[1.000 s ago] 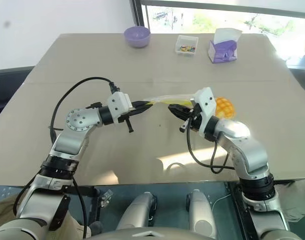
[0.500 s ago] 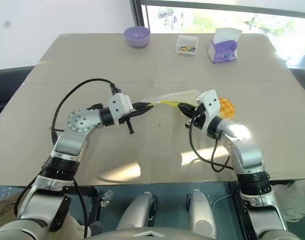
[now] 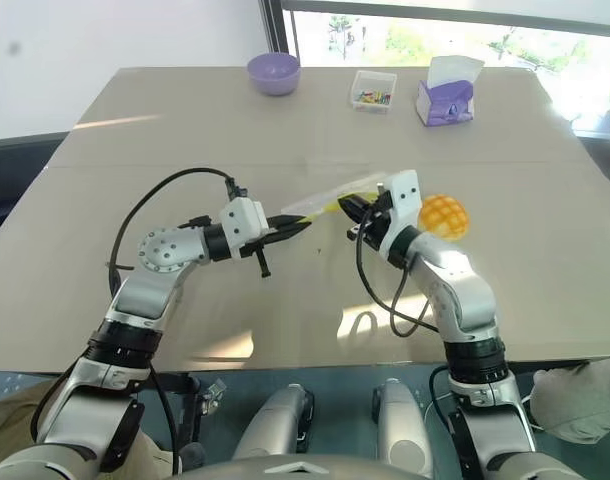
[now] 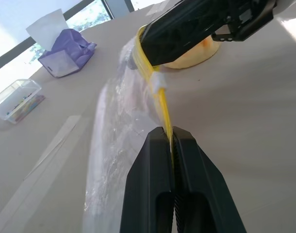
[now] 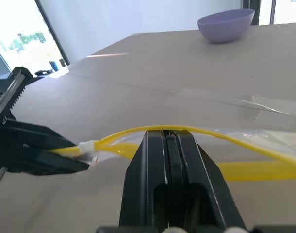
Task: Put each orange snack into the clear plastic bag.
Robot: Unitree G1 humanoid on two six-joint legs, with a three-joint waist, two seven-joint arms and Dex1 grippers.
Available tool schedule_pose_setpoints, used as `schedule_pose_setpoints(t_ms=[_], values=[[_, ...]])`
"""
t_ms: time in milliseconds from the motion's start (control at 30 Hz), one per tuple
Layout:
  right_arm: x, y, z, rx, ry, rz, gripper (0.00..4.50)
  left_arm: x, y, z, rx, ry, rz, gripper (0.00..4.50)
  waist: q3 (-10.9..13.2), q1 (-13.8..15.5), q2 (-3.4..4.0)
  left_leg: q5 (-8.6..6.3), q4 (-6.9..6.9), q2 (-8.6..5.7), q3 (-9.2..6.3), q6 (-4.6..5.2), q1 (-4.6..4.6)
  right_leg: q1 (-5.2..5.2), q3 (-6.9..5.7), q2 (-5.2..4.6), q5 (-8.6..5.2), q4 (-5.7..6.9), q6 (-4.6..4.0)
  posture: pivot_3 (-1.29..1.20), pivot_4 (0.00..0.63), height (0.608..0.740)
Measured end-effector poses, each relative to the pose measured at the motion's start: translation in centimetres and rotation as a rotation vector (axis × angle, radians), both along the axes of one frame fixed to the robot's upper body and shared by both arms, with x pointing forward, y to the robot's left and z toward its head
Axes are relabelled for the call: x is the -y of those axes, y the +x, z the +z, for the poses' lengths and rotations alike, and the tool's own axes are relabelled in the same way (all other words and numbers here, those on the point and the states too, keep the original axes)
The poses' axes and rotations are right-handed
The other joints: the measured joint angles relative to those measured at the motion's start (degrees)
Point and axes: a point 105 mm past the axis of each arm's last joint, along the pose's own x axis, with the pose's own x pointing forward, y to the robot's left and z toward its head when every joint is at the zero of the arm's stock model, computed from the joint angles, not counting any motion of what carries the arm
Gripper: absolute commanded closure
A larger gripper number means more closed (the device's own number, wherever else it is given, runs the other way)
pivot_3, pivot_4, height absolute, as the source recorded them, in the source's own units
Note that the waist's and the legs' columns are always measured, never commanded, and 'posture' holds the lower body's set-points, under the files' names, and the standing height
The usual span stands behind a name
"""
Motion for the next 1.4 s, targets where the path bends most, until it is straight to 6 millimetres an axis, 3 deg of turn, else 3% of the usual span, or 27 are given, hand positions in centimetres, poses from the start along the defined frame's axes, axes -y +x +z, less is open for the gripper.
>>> schedule_pose_setpoints(t_ms=[233, 433, 500, 933, 1033, 1267, 1333, 1400], values=[[0.8, 1.7, -1.8, -0.032, -0.037, -0.116, 4.42, 0.2, -0.3, -0.2, -0.021, -0.017, -0.025, 4.5, 0.0, -0.04, 0.0, 0.0, 0.0, 0.0, 0.02, 0.0, 0.0, -0.01, 0.01, 0.0, 0.0, 0.01, 0.0, 0.0, 0.15, 0.666], [0.9, 2.2, -2.0, -0.006, -0.064, -0.141, 4.42, 0.2, -0.4, -0.2, -0.025, -0.023, -0.03, 4.5, 0.0, -0.08, 0.0, 0.0, 0.0, 0.0, 0.03, 0.0, -0.01, -0.03, 0.01, 0.0, 0.0, 0.01, 0.0, 0.0, 0.15, 0.666], [0.0, 2.0, -1.4, -0.097, 0.155, -0.096, 4.42, 0.2, -0.5, -0.2, -0.029, -0.029, -0.032, 4.5, 0.0, -0.1, 0.0, 0.0, 0.0, 0.01, 0.0, 0.0, 0.0, -0.04, 0.01, 0.02, 0.0, 0.03, 0.0, 0.0, 0.15, 0.666], [-0.2, 1.6, -0.7, -0.239, 0.406, -0.009, 4.42, 0.2, -0.6, -0.4, -0.04, -0.029, -0.038, 4.5, 0.0, -0.07, 0.02, 0.0, 0.0, 0.01, 0.02, 0.0, 0.0, -0.05, 0.04, 0.02, 0.0, 0.06, 0.0, 0.0, 0.15, 0.666], [0.2, 1.7, -0.4, -0.181, 0.315, -0.032, 4.42, 0.3, -0.6, -0.3, -0.054, -0.039, -0.037, 4.5, 0.0, -0.08, 0.02, 0.0, 0.0, 0.0, 0.04, 0.0, 0.0, -0.05, 0.04, 0.02, 0.0, 0.05, 0.0, 0.0, 0.15, 0.666], [-0.1, 2.2, 0.1, 0.231, -0.231, -0.119, 4.42, 0.6, -0.4, 0.2, -0.084, -0.063, -0.051, 4.5, 0.0, -0.37, 0.02, 0.0, 0.0, 0.0, 0.06, 0.0, 0.01, -0.07, 0.05, 0.02, 0.0, 0.07, 0.0, 0.0, 0.15, 0.666], [-0.3, 2.2, 0.3, 0.285, -0.287, -0.122, 4.42, 0.7, -0.4, 0.3, -0.086, -0.064, -0.054, 4.5, 0.0, -0.35, 0.02, 0.0, 0.0, 0.0, 0.07, 0.0, 0.0, -0.07, 0.06, 0.02, 0.0, 0.07, 0.01, 0.0, 0.15, 0.666], [-0.7, 2.4, 0.4, 0.247, -0.211, -0.116, 4.42, 0.8, -0.5, 0.5, -0.083, -0.058, -0.066, 4.5, -0.01, -0.33, 0.01, 0.0, 0.0, 0.02, 0.06, 0.0, -0.01, -0.07, 0.06, 0.02, 0.0, 0.07, 0.0, 0.0, 0.15, 0.666]])
